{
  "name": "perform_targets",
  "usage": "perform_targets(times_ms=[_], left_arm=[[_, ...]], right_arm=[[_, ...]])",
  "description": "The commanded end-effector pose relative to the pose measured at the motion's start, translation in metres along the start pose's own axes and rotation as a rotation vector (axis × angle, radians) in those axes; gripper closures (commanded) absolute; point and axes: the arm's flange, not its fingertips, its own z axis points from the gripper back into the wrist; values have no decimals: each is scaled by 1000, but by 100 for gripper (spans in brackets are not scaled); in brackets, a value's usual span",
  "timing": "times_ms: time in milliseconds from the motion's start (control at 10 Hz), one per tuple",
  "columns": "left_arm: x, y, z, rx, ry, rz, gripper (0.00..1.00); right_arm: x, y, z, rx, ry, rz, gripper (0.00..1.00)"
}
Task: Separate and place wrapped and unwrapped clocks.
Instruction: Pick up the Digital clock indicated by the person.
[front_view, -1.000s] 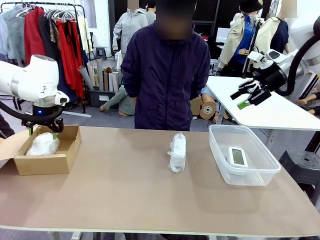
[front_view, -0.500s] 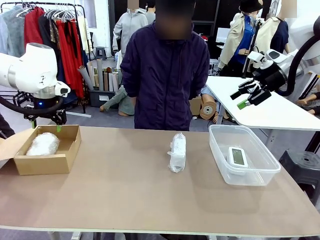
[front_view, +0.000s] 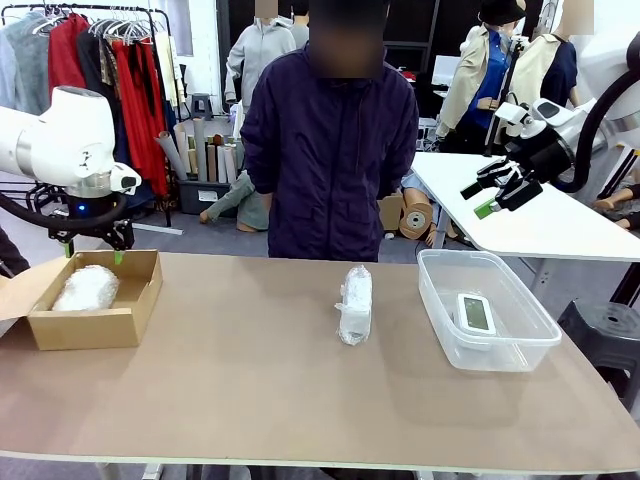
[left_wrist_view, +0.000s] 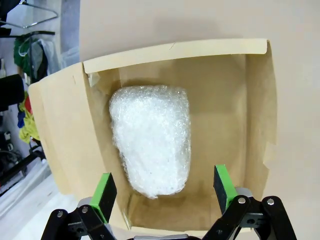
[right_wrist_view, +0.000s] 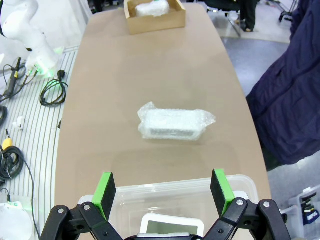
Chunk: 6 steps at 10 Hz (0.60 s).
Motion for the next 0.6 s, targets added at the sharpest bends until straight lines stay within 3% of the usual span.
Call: perform_targets(times_ms=[0, 400, 500], left_arm=[[1, 1, -1, 15, -5, -6, 0], [0, 0, 0, 0, 0, 0, 0], [-3, 9, 13, -31, 76, -85, 0]], right_arm=[[-2, 4, -1, -11, 18, 23, 0], [-2, 4, -1, -11, 18, 23, 0], [-2, 4, -1, -11, 18, 23, 0]])
